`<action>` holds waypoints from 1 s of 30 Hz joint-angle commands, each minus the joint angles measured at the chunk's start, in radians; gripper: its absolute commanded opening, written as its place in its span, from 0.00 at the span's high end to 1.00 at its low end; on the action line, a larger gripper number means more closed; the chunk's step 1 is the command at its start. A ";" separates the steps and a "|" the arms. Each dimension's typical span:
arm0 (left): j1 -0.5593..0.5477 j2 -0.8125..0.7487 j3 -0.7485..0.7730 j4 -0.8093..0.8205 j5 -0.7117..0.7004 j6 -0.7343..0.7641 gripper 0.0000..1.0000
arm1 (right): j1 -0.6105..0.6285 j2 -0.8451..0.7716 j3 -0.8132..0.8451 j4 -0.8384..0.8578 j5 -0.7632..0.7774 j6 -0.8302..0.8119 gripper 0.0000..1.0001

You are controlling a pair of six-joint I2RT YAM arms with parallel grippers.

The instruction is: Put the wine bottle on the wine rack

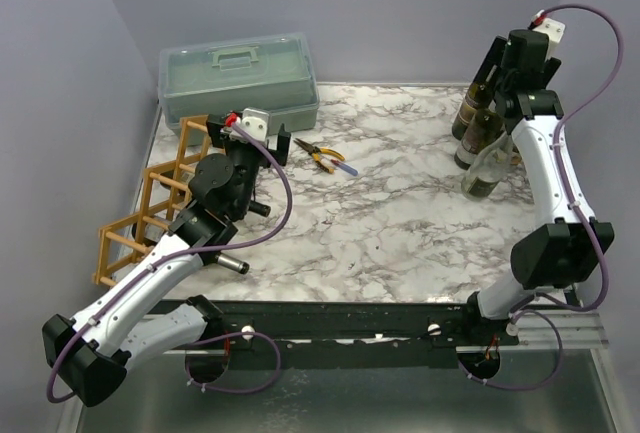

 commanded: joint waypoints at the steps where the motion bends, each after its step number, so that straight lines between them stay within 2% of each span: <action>1: -0.013 0.017 -0.005 -0.002 0.016 0.015 0.01 | -0.025 0.059 0.074 -0.082 -0.032 -0.008 0.15; 15: -0.038 0.049 -0.010 0.001 0.014 0.022 0.01 | -0.067 0.176 0.156 -0.114 -0.016 -0.073 0.33; 30: -0.039 0.060 -0.013 0.008 0.015 0.026 0.01 | -0.074 0.254 0.160 -0.101 -0.123 -0.115 0.55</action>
